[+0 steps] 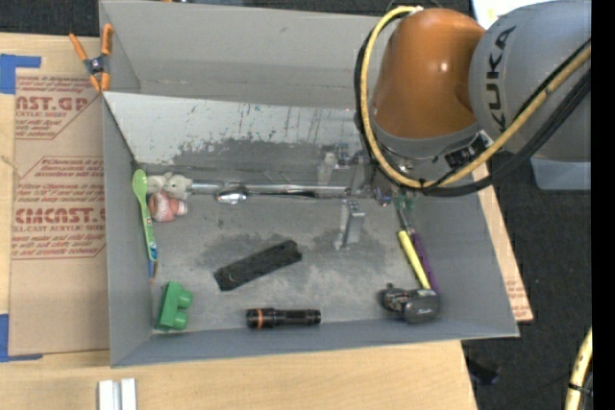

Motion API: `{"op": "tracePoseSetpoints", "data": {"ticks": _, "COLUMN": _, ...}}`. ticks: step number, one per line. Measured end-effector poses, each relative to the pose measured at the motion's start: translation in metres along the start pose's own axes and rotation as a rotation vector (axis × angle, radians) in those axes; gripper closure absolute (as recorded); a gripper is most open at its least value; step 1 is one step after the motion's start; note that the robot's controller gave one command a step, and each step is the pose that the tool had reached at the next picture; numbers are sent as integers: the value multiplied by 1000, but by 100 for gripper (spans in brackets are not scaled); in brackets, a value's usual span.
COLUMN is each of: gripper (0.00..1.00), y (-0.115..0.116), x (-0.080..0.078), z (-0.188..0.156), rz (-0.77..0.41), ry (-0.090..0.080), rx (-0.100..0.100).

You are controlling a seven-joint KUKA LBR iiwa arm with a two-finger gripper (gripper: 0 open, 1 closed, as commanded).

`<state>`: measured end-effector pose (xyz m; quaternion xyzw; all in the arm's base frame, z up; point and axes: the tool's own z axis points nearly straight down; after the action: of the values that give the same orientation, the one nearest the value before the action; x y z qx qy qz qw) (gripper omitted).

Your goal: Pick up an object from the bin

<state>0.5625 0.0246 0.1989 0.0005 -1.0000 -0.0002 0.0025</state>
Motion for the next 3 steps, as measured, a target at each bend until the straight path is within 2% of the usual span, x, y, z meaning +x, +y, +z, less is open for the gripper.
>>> {"op": "tracePoseSetpoints", "data": {"ticks": 1, "gripper": 0, "y": 0, "x": -1, "z": -5, "rz": 1, "ry": -7, "rx": 0}}
{"op": "tracePoseSetpoints", "data": {"ticks": 2, "gripper": 0, "y": 26, "x": -5, "z": 37, "rz": -143, "ry": -9, "rx": 1}}
{"op": "tracePoseSetpoints", "data": {"ticks": 3, "gripper": 0, "y": 74, "x": 4, "z": 52, "rz": -465, "ry": -10, "rx": 2}}
